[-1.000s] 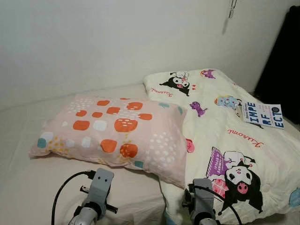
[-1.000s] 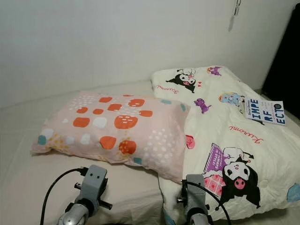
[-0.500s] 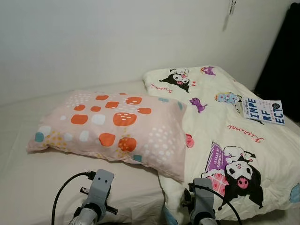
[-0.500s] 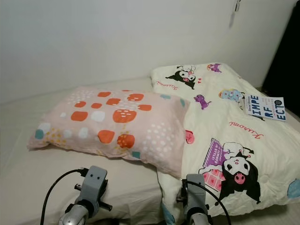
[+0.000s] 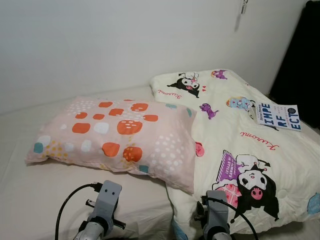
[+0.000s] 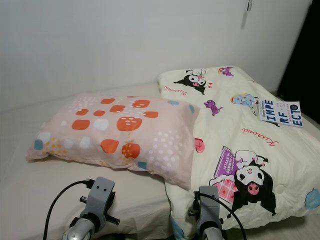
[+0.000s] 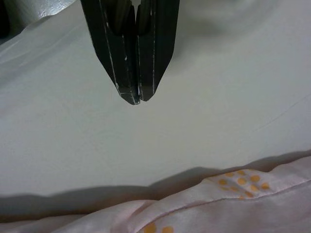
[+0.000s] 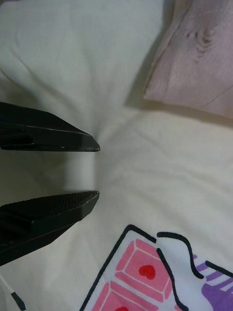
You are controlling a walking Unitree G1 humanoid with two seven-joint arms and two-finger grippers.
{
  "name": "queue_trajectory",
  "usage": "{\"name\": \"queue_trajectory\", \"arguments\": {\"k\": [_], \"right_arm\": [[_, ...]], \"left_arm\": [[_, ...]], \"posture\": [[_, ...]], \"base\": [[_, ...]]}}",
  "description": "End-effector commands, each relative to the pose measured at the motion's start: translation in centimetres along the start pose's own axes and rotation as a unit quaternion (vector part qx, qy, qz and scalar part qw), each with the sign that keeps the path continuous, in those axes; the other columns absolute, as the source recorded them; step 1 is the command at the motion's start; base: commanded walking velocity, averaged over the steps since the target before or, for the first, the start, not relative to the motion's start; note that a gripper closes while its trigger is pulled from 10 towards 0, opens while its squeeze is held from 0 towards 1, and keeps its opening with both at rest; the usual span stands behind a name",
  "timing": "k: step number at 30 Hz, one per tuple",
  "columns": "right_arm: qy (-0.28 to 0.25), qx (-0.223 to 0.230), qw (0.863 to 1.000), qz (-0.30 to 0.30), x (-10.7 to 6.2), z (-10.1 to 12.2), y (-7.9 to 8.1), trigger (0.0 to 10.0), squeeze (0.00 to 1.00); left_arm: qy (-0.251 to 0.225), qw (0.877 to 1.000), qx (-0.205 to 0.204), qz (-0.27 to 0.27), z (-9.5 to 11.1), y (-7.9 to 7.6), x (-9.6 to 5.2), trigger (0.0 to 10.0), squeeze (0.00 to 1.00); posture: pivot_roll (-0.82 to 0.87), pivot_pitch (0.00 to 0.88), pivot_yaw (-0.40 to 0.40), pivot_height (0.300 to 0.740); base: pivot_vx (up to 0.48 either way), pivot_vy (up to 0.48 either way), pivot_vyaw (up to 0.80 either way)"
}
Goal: Clean up the room
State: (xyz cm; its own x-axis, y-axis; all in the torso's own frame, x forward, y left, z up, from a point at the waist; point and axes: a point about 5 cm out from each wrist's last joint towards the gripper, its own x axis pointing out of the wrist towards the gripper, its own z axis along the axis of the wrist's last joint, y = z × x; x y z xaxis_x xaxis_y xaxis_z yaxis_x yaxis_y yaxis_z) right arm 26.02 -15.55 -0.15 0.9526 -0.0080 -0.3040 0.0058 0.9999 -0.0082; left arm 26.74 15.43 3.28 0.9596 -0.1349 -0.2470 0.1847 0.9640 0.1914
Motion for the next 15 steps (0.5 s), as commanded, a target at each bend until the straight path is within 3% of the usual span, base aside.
{"name": "queue_trajectory", "arguments": {"k": [1,15], "right_arm": [[0.012,0.009,1.000,-0.001,-0.22,-0.47,0.18,10.0,0.00],[0.006,0.008,1.000,0.000,-0.01,-0.05,0.00,10.0,0.00]], "left_arm": [[0.013,1.000,0.009,-0.001,-0.47,0.44,-0.29,10.0,0.00],[0.014,1.000,-0.006,0.010,-0.44,0.73,-0.19,10.0,0.00]], "posture": [[0.05,0.157,0.028,0.573],[0.05,0.153,0.019,0.573]], "base": [[0.000,0.000,0.00],[0.000,0.000,0.00]]}}
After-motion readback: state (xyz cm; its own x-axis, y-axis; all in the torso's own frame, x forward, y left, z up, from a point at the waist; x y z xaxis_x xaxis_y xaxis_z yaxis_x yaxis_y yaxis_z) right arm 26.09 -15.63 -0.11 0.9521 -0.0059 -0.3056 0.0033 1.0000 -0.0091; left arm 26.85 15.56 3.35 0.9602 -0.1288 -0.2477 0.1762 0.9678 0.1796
